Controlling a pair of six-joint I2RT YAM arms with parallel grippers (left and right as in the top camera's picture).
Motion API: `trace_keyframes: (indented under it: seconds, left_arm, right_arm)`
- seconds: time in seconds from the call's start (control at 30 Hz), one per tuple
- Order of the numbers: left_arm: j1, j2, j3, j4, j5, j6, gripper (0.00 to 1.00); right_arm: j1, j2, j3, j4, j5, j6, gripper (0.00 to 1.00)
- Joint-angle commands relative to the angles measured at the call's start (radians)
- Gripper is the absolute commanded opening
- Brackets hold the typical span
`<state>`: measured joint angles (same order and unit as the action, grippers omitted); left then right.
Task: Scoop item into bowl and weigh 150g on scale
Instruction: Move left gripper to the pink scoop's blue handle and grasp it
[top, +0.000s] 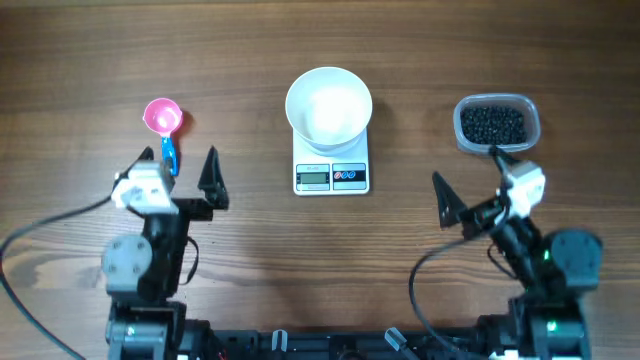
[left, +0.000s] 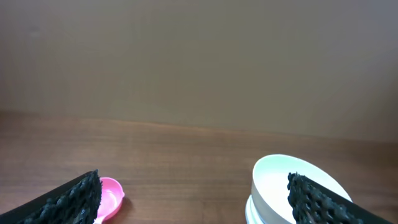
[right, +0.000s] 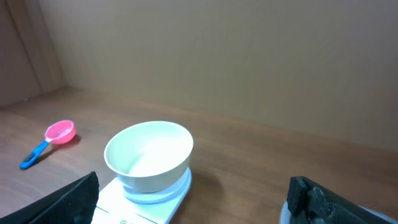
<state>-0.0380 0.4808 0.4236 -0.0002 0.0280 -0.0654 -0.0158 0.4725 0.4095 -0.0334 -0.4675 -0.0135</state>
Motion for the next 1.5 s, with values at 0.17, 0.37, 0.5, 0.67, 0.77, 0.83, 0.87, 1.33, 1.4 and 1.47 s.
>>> trace_keyframes:
  seconds: [0.17, 0.37, 0.5, 0.67, 0.77, 0.83, 0.87, 1.33, 1.4, 1.47]
  left_arm:
    - [0.024, 0.380, 0.357, -0.174, 0.080, 0.005, 1.00]
    - [0.120, 0.701, 0.685, -0.387, 0.300, 0.005, 1.00]
    - [0.197, 0.926, 0.916, -0.536, 0.410, 0.005, 1.00]
    - [0.250, 1.082, 0.990, -0.511, 0.401, 0.009, 1.00]
    - [0.285, 1.156, 0.990, -0.476, 0.362, 0.013, 1.00]
    - [0.324, 1.217, 0.990, -0.470, 0.327, 0.013, 1.00]
    - [0.343, 1.242, 0.990, -0.469, 0.319, 0.013, 1.00]
    - [0.467, 1.509, 0.990, -0.412, 0.318, 0.052, 0.74]
    - [0.460, 1.531, 0.990, -0.401, 0.306, 0.061, 0.71]
    - [0.451, 1.561, 0.990, -0.392, 0.302, 0.061, 0.68]
  right_arm:
    - [0.005, 0.383, 0.327, -0.194, -0.067, -0.066, 1.00]
    - [0.004, 0.571, 0.521, -0.375, -0.066, -0.097, 1.00]
    - [0.005, 0.657, 0.614, -0.463, -0.067, -0.127, 1.00]
    - [0.005, 0.695, 0.620, -0.442, -0.092, -0.124, 1.00]
    - [0.005, 0.721, 0.619, -0.423, -0.096, -0.057, 1.00]
    - [0.005, 0.743, 0.619, -0.413, -0.096, 0.005, 1.00]
    - [0.005, 0.755, 0.619, -0.407, -0.097, 0.023, 1.00]
    - [0.005, 0.896, 0.619, -0.399, -0.095, 0.057, 0.98]
    - [0.005, 0.904, 0.619, -0.401, -0.096, 0.070, 0.98]
    - [0.005, 0.912, 0.618, -0.405, -0.095, 0.071, 0.98]
